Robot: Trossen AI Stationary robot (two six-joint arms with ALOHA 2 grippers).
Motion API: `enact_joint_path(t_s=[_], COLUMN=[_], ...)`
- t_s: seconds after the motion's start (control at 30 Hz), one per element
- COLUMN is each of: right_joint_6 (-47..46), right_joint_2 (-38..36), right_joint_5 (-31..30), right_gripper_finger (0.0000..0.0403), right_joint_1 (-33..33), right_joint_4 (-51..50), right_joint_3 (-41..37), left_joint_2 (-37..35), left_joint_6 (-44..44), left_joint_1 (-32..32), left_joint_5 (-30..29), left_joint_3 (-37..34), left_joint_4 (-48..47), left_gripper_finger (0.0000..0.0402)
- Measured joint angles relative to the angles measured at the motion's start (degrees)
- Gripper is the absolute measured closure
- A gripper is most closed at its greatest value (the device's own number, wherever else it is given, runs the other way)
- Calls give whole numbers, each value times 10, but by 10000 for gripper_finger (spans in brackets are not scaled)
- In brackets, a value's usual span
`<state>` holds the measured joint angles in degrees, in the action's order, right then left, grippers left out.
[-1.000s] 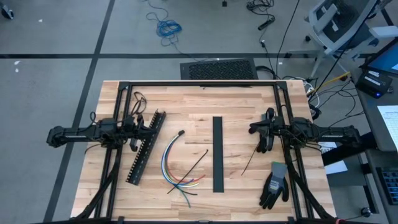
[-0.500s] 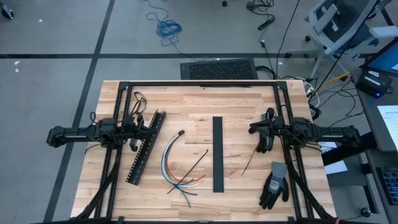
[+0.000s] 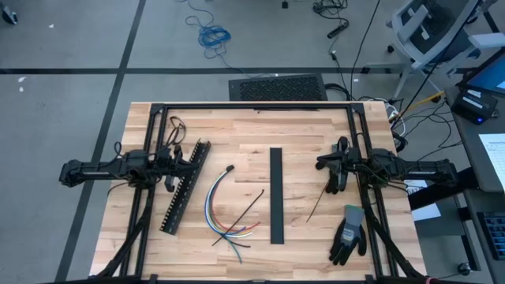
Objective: Ziptie cables
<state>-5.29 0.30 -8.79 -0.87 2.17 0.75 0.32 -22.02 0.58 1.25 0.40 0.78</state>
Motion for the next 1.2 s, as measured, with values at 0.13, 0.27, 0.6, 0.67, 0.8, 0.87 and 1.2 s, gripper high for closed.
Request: enact_joint_path(t_s=[0.13, 0.27, 0.6, 0.67, 0.8, 0.87, 1.2], right_joint_6=[0, 0, 0, 0, 0, 0, 0], right_joint_2=[0, 0, 0, 0, 0, 0, 0], right_joint_5=[0, 0, 0, 0, 0, 0, 0], right_gripper_finger=[403, 403, 403, 403, 403, 403, 403], right_joint_1=[0, 0, 0, 0, 0, 0, 0], right_joint_4=[0, 0, 0, 0, 0, 0, 0], right_joint_3=[0, 0, 0, 0, 0, 0, 0], left_joint_2=[0, 0, 0, 0, 0, 0, 46], left_joint_6=[0, 0, 122, 119, 119, 121, 137], left_joint_1=[0, 0, 0, 0, 0, 0, 5], left_joint_5=[0, 0, -9, -14, -42, -39, -115], left_joint_3=[0, 0, 0, 0, 0, 0, 52], left_joint_4=[0, 0, 5, 6, 31, 39, 240], left_gripper_finger=[401, 401, 401, 401, 401, 401, 401])
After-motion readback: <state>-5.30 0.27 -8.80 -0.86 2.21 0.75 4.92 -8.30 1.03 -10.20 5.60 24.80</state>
